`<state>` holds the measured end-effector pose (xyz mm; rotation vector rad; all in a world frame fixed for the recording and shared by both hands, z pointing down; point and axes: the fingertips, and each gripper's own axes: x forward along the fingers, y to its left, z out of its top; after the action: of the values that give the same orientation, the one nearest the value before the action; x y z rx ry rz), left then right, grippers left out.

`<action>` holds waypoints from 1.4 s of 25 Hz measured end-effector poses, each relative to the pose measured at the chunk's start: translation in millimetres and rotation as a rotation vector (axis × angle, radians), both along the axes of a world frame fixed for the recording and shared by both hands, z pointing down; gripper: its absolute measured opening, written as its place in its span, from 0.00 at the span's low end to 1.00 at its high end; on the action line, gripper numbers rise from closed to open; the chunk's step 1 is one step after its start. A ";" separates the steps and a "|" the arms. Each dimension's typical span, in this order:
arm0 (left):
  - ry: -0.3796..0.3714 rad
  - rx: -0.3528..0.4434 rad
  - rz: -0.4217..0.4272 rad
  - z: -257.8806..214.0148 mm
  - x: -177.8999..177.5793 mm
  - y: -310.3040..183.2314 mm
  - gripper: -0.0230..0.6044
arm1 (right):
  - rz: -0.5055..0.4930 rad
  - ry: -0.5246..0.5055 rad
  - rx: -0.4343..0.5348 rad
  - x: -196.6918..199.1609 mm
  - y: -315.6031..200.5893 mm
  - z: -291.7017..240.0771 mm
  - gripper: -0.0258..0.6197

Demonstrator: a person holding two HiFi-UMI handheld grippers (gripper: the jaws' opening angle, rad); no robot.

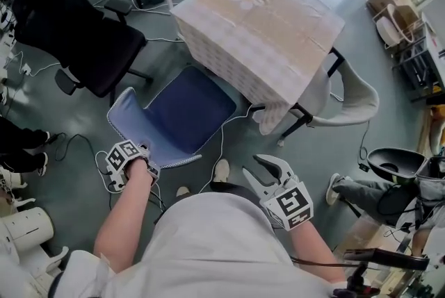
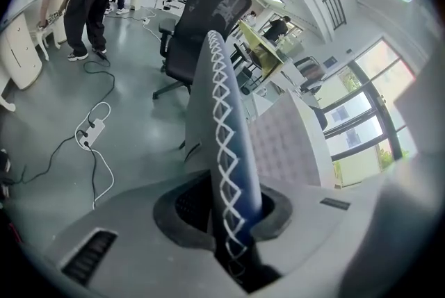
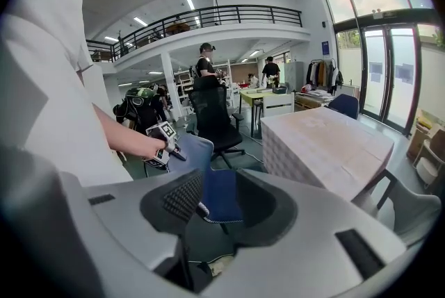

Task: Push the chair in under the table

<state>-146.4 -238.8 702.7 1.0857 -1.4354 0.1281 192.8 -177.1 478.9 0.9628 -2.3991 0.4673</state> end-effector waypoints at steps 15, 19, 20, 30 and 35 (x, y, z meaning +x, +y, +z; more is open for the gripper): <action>0.029 0.009 -0.006 -0.5 87.9 -86.5 0.16 | 0.052 -0.013 -0.033 67.3 -35.0 12.2 0.28; 0.036 0.010 0.000 -1.2 107.7 -106.2 0.16 | 0.066 -0.015 -0.045 78.6 -40.1 14.8 0.28; 0.038 0.010 0.003 -1.6 112.3 -110.3 0.16 | 0.068 -0.014 -0.048 80.7 -40.6 15.5 0.28; 0.058 0.005 0.011 -3.6 139.0 -132.8 0.17 | 0.089 -0.015 -0.075 93.4 -41.8 21.3 0.28; 0.045 -0.002 0.024 1.1 137.8 -128.6 0.20 | 0.080 -0.015 -0.068 89.7 -41.0 23.1 0.28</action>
<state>-8.5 -367.5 703.9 1.0980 -1.3821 0.1221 282.5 -218.2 502.0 1.0315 -2.3487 0.5844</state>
